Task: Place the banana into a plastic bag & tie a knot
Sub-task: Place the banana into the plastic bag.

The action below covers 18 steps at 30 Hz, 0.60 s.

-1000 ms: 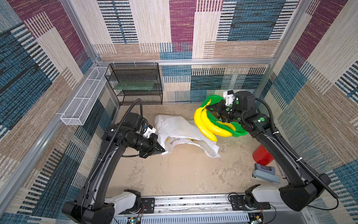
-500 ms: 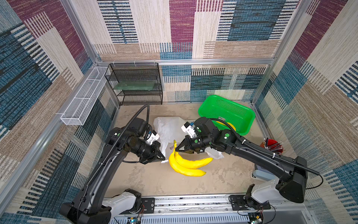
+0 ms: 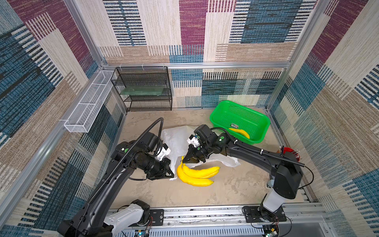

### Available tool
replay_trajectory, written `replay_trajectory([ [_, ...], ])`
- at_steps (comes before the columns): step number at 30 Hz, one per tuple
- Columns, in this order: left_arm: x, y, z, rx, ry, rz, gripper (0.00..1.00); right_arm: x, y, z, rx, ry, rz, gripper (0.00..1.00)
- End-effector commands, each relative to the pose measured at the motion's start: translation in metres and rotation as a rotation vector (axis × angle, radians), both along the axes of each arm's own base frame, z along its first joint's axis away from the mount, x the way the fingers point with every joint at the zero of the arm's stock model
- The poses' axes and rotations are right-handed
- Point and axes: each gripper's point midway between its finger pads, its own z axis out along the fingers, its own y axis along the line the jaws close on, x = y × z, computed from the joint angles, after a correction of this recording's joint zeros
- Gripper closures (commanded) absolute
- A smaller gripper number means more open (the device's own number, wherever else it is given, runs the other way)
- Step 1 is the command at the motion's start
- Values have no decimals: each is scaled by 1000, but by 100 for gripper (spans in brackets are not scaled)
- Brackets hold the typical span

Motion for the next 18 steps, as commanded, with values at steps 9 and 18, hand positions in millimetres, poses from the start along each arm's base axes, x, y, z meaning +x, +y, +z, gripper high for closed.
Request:
replay_trajectory([
  [9, -5, -11, -10, -37, -4, 13, 100, 59, -20, 7, -3, 154, -301, 100],
  [18, 19, -47, 5, -154, -8, 113, 100, 127, -25, 14, -14, 146, -653, 100],
])
